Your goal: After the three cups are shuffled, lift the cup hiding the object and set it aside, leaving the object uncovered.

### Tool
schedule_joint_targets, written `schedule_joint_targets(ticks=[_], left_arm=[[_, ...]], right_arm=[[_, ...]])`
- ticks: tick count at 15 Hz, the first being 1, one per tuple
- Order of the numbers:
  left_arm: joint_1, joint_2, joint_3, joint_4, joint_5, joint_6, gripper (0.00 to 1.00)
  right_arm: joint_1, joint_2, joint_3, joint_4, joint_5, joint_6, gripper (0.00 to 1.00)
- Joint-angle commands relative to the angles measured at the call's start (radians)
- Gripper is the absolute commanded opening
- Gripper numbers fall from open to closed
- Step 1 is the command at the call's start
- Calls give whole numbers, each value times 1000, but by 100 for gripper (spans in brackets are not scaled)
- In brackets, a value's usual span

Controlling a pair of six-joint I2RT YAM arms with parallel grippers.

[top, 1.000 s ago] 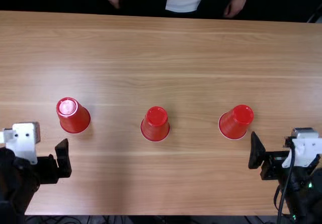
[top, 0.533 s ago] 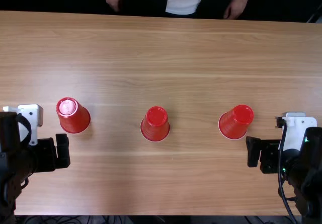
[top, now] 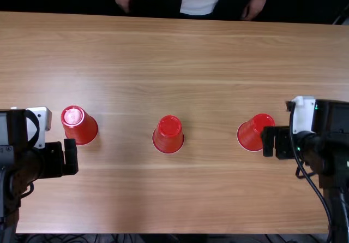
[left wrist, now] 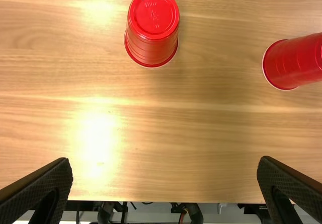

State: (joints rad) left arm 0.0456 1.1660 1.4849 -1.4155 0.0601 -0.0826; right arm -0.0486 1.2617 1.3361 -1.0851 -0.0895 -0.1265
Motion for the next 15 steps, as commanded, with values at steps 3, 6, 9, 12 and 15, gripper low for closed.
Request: schedule_joint_targets(ticks=[3, 6, 9, 12, 15], left_arm=[[-7, 3, 28, -2, 4, 3, 100], [-7, 3, 28, -2, 4, 3, 100], [-9, 4, 28, -2, 6, 2, 100], [-15, 23, 28, -2, 6, 2, 100], [-30, 29, 28, 7, 8, 0, 100]], right_arm=[[-14, 117, 29, 103, -1, -15, 100], [-14, 205, 23, 138, -3, -10, 100], [-16, 292, 20, 151, -3, -10, 100], [-14, 366, 17, 151, -3, -4, 100], [-16, 429, 17, 151, -3, -2, 100]])
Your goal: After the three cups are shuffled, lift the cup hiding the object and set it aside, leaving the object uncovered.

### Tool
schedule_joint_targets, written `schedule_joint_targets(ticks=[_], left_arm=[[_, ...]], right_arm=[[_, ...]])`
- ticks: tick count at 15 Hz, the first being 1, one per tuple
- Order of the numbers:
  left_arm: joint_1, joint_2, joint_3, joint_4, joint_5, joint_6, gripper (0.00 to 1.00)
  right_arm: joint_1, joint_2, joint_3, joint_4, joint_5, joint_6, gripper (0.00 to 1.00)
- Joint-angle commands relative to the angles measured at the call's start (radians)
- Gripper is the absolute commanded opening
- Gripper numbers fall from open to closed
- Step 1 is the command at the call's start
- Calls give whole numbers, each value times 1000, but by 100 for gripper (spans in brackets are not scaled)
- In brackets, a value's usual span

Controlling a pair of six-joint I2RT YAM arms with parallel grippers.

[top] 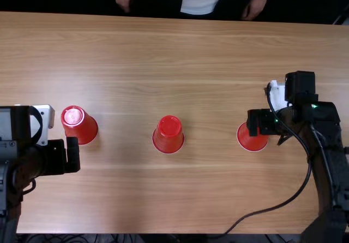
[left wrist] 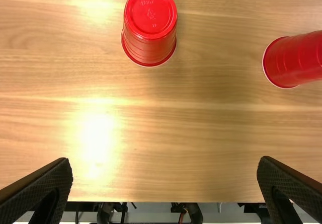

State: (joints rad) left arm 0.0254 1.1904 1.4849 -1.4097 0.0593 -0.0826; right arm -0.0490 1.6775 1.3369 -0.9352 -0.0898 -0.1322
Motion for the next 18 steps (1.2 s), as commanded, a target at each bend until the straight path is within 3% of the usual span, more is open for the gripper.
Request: schedule_joint_targets(ticks=[1, 7, 8, 9, 11, 13, 18], left_arm=[[-16, 17, 28, 2, 9, -2, 100], [-16, 18, 26, -2, 11, -2, 100], [-16, 18, 26, -2, 11, -4, 100], [-16, 18, 26, -2, 12, -4, 100], [-16, 18, 25, -4, 12, -4, 100], [-16, 18, 25, -6, 11, -6, 100], [-16, 15, 21, -8, 11, -6, 100]], right_arm=[[-15, 31, 16, 1, -4, 5, 100], [-14, 99, 16, 10, 0, 7, 100], [-14, 100, 16, 25, -2, 9, 89], [-14, 102, 13, 45, 0, 9, 66], [-14, 110, 1, 58, 0, 11, 42], [-12, 110, -1, 58, 0, 13, 31], [-6, 83, -10, 54, -6, 18, 17]])
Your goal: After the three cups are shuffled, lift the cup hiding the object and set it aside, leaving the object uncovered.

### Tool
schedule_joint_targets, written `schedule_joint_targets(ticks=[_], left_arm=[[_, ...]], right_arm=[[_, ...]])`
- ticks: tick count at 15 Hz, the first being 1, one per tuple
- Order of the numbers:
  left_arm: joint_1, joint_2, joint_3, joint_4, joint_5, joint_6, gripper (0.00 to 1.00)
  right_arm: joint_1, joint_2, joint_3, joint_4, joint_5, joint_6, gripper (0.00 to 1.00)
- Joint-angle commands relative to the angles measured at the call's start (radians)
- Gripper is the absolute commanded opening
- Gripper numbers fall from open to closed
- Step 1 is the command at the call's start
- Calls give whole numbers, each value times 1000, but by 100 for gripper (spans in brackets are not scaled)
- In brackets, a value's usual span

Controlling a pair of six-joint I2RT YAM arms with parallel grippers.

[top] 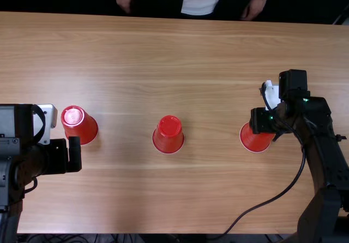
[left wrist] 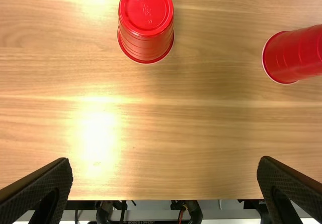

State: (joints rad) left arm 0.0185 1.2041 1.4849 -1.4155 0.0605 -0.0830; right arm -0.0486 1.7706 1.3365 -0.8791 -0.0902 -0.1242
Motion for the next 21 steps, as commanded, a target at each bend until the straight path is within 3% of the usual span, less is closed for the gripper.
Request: schedule_joint_targets(ticks=[1, 3, 9, 12, 17, 20, 21], left_arm=[[-8, 2, 21, -2, 9, -5, 100], [-8, 0, 21, -2, 8, -5, 100], [-8, -1, 12, -2, 6, -5, 100], [-8, -1, 6, -2, 6, -4, 100], [-8, -1, 5, -4, 6, -4, 100], [-8, -3, 5, -4, 4, -4, 100], [-8, -3, -2, -4, 4, -4, 100]], right_arm=[[-7, -49, -5, -2, -6, 28, 16], [-8, -149, 0, 0, -7, 56, 15], [-19, -335, 18, 0, -7, 52, 15], [-142, -379, 18, -15, -7, 41, 15], [-280, -419, -62, -17, 0, 32, 15], [-373, -422, -169, 0, -2, -14, 16], [-398, -421, -198, 2, -2, -16, 16]])
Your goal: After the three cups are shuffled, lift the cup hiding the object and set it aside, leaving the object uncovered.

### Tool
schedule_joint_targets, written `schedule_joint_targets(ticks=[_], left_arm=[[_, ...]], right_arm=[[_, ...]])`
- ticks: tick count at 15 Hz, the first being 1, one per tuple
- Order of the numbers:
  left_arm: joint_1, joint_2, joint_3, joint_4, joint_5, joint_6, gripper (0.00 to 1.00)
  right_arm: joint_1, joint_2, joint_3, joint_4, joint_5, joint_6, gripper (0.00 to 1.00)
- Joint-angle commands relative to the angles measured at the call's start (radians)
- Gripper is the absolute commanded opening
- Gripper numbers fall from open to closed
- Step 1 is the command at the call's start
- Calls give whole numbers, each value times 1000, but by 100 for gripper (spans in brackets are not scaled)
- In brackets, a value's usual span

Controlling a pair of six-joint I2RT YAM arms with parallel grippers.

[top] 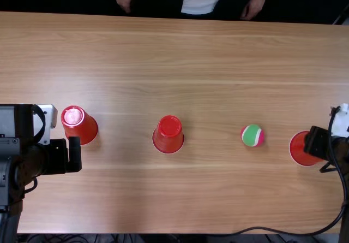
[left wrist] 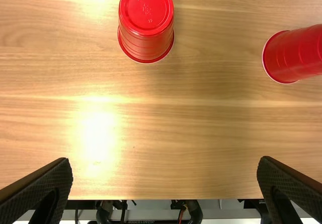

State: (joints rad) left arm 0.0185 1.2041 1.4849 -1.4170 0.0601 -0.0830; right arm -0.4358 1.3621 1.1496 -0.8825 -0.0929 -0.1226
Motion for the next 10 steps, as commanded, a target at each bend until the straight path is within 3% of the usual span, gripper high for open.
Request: schedule_joint_targets(ticks=[1, 5, 6, 7, 8, 9, 10], left_arm=[[-8, -3, -3, -2, 4, -4, 100], [-9, -3, -6, -2, 4, -4, 100], [-9, -3, -6, -2, 4, -5, 100], [-8, -3, -8, -2, 4, -5, 100], [-8, -3, -8, -2, 4, -4, 100], [-8, -3, -8, -2, 4, -5, 100], [-8, -3, -8, -2, 4, -5, 100]], right_arm=[[-30, -11, -31, 5, 1, -19, 16], [-41, 3, -67, 5, -1, -19, 20], [-40, 3, -67, 7, -1, -17, 34], [-40, 5, -68, 9, -1, -17, 58], [-38, 5, -68, 9, -1, -17, 90], [-38, 5, -67, 13, -1, -17, 100], [-38, 5, -62, 27, -1, -17, 100]])
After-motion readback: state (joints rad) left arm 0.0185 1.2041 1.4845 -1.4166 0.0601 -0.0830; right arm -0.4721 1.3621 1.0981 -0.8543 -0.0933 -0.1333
